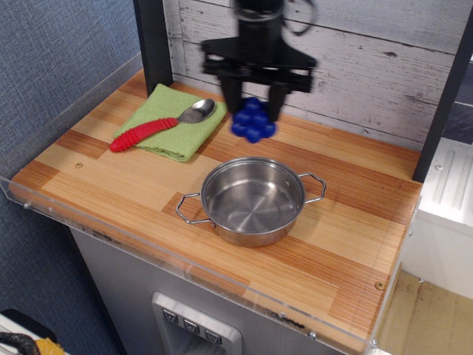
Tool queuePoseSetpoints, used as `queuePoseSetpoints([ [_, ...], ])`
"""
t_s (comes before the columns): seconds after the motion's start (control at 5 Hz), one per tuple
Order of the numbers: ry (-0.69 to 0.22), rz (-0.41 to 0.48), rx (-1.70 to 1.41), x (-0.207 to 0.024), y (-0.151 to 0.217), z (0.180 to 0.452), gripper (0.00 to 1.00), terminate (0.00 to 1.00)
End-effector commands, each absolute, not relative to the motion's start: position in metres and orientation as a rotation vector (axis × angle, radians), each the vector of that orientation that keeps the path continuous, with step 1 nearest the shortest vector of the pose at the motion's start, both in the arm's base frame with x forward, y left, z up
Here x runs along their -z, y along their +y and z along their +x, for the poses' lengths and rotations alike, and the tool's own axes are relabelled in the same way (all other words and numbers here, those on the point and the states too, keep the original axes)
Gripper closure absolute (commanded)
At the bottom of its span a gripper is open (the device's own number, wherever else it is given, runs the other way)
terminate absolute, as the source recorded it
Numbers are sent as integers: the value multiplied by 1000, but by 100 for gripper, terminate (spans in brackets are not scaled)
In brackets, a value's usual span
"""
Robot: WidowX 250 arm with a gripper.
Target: Put the grapes under the green cloth on the edge
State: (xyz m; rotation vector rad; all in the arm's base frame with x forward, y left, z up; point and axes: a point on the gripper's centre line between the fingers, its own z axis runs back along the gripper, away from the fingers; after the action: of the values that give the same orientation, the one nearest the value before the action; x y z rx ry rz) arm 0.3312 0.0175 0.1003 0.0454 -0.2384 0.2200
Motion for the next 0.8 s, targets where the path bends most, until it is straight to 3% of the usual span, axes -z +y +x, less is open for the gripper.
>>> queuePoseSetpoints([
  [0.0, -250, 47, -400, -108, 47, 286, 100, 0],
  [0.2, -217, 65, -440, -97, 56, 272, 100, 0],
  [0.6, -237, 79, -511, -78, 81, 256, 100, 0],
])
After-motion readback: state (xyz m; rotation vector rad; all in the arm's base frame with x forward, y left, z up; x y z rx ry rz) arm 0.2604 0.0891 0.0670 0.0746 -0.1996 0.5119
